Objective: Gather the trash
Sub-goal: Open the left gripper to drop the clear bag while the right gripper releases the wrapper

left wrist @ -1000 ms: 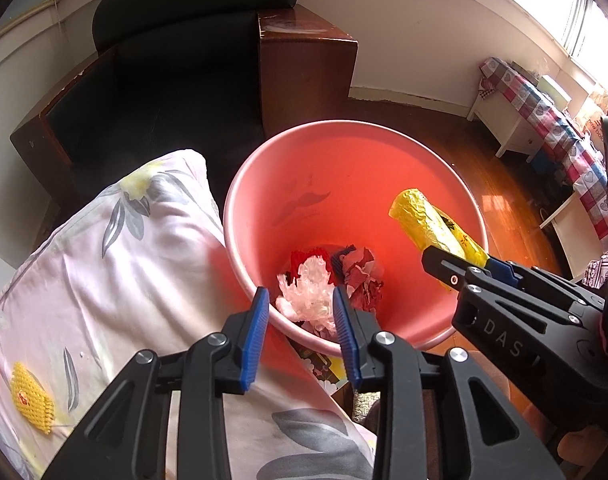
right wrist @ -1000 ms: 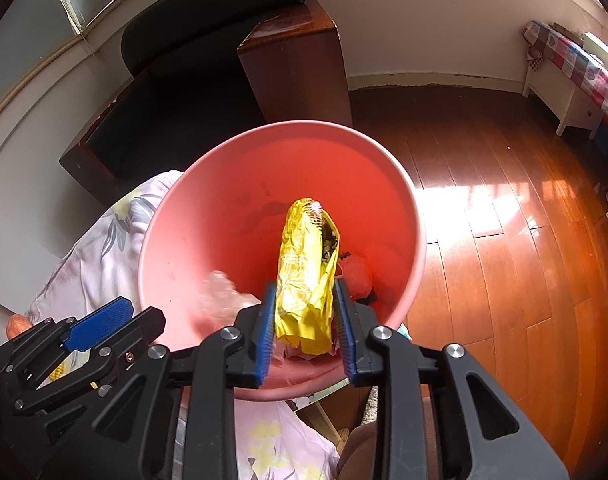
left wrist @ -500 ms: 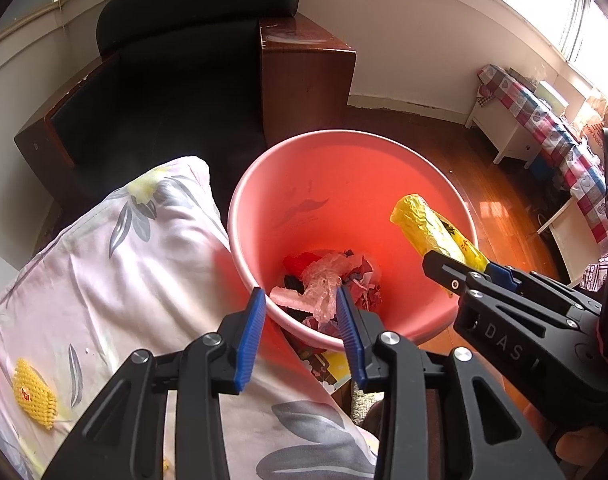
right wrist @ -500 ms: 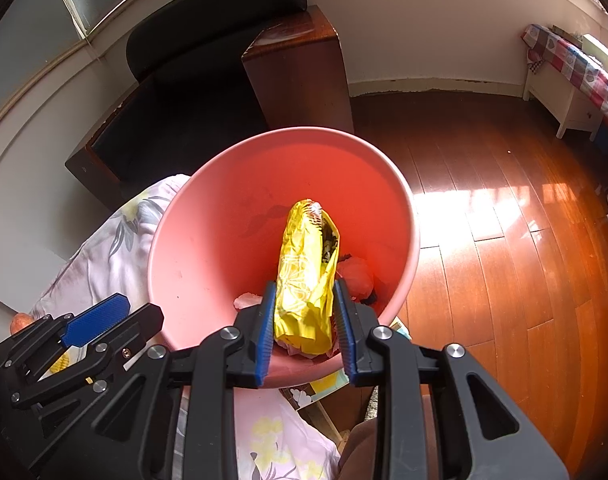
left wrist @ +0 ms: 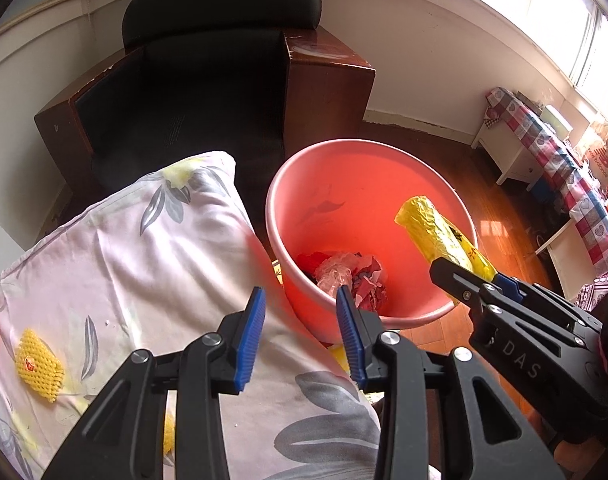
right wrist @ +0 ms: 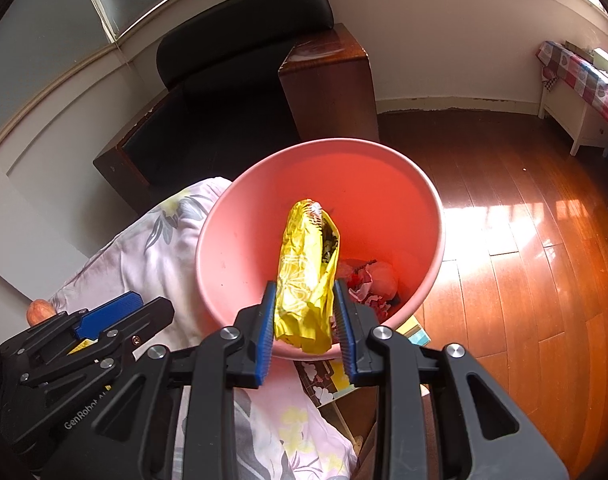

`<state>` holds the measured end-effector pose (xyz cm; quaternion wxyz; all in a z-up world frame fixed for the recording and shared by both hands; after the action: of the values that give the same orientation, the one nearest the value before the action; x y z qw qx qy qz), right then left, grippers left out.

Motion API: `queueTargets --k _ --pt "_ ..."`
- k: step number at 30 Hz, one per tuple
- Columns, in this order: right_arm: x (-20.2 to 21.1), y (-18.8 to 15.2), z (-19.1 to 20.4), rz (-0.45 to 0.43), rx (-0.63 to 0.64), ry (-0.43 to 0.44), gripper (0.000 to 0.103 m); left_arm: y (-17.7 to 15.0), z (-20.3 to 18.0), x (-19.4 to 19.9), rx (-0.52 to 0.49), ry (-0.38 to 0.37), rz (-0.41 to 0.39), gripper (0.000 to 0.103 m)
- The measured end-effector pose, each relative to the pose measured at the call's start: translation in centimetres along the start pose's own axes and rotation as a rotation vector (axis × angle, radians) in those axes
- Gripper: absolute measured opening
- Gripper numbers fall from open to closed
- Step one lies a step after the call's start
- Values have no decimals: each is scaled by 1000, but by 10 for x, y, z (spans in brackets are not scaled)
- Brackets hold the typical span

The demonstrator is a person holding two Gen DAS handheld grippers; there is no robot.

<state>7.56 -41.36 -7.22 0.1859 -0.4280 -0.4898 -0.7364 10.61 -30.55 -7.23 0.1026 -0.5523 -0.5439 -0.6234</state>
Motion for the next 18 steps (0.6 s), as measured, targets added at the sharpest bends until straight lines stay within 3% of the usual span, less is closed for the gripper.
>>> queueTargets --k 8,18 --pt "11 -19 41 -6 75 75 28 -17 37 26 81 44 -55 36" --pt "13 -20 58 -35 102 84 28 -39 83 51 173 49 -103 36"
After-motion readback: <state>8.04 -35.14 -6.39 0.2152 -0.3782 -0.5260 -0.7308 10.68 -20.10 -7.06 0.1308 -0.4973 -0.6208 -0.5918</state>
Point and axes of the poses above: each gripper's, at about its wrist camera, not at the fingertips, and x roughly against the way its jaws point, z to its left, y to its top, the point moved 10 cm from there along -x, roughly the way its jaws point, and after that the axes turned 7 degrees about -y, right-handed, at the moved point
